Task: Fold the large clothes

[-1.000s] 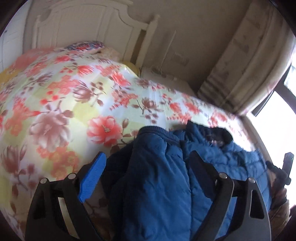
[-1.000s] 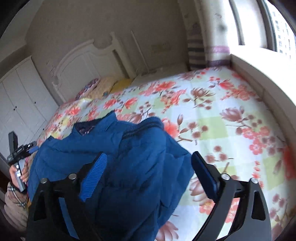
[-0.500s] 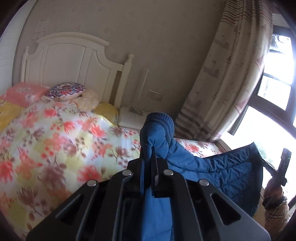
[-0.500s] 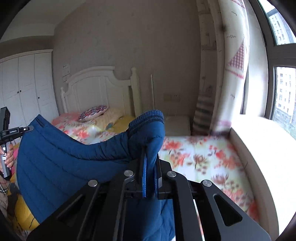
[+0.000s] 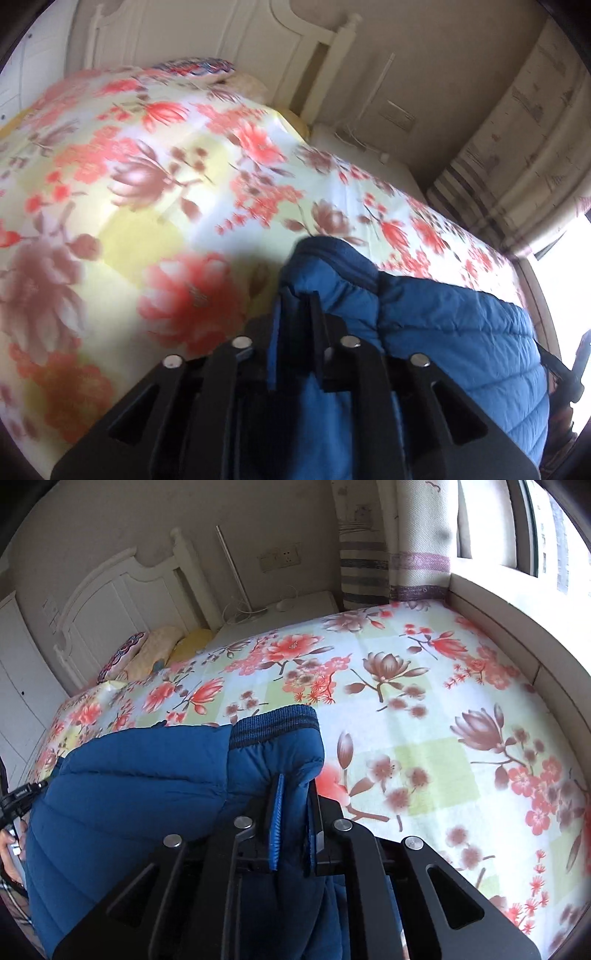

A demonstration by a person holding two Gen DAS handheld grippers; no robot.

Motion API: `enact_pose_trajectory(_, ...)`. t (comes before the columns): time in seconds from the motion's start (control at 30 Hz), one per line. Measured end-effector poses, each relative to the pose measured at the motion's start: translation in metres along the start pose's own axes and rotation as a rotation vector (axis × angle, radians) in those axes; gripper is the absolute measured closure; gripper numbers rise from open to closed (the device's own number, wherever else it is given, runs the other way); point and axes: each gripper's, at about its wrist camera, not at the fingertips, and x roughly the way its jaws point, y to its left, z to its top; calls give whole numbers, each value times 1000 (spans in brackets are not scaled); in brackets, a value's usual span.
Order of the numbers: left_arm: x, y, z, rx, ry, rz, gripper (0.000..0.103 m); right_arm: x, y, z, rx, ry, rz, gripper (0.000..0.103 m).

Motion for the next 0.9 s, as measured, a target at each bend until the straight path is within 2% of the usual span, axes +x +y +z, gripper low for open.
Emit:
enact_pose_trajectory(0.03, -5, 3, 0, -6, -15, 25, 66, -1, 1, 1, -10, 14, 14, 87)
enact_pose_trajectory(0.07, -12, 6, -1, -19, -30, 37, 58, -4, 1, 1, -8, 25, 22, 74)
enact_pose_trajectory(0.1, -22, 12, -2, -38, -47, 41, 39, -13, 0, 0, 4, 37, 50, 48)
enact_pose_trajectory(0.13, -38, 21, -5, -70, -71, 18, 27, -27, -1, -4, 15, 25, 103, 31)
enact_pose_trajectory(0.17, -53, 30, -9, -90, -85, -25, 25, -43, -2, -11, 15, -5, 140, 8)
enact_pose_trajectory(0.2, -69, 36, -13, -101, -89, -70, 23, -67, -4, -21, 0, -63, 180, 7)
enact_pose_trajectory(0.27, -103, 49, -29, -96, -97, -141, 18, -108, -7, -44, -46, -126, 213, 7)
enact_pose_trajectory(0.37, -141, 64, -69, -59, -104, -191, 12, -150, -24, -91, -91, -155, 247, 7)
enact_pose_trajectory(0.43, -156, 71, -104, -39, -68, -231, 12, -165, -36, -127, -83, -137, 278, 7)
enact_pose_trajectory(0.57, -158, 71, -157, -31, -20, -269, 12, -163, -50, -174, -68, -80, 316, 7)
enact_pose_trajectory(0.63, -153, 67, -172, -19, 0, -260, 12, -155, -50, -187, -49, -59, 360, 17)
enact_pose_trajectory(0.67, -151, 61, -178, -5, -15, -241, 12, -150, -49, -188, -44, -50, 379, 30)
enact_pose_trajectory(0.7, -153, 55, -179, 13, -29, -229, 15, -146, -45, -191, -46, -47, 399, 43)
enact_pose_trajectory(0.73, -154, 46, -179, 34, -26, -257, 26, -144, -40, -192, -55, -61, 417, 44)
enact_pose_trajectory(0.77, -154, 40, -179, 44, -30, -248, 27, -145, -37, -192, -65, -77, 415, 46)
enact_pose_trajectory(0.8, -156, 32, -177, 65, -46, -214, 37, -146, -34, -191, -81, -94, 413, 55)
enact_pose_trajectory(0.83, -156, 27, -175, 83, -47, -197, 57, -149, -32, -189, -89, -116, 416, 62)
enact_pose_trajectory(0.87, -158, 20, -172, 114, -62, -162, 64, -155, -31, -189, -92, -143, 417, 73)
enact_pose_trajectory(0.9, -164, 12, -172, 143, -81, -149, 74, -162, -30, -189, -100, -166, 416, 78)
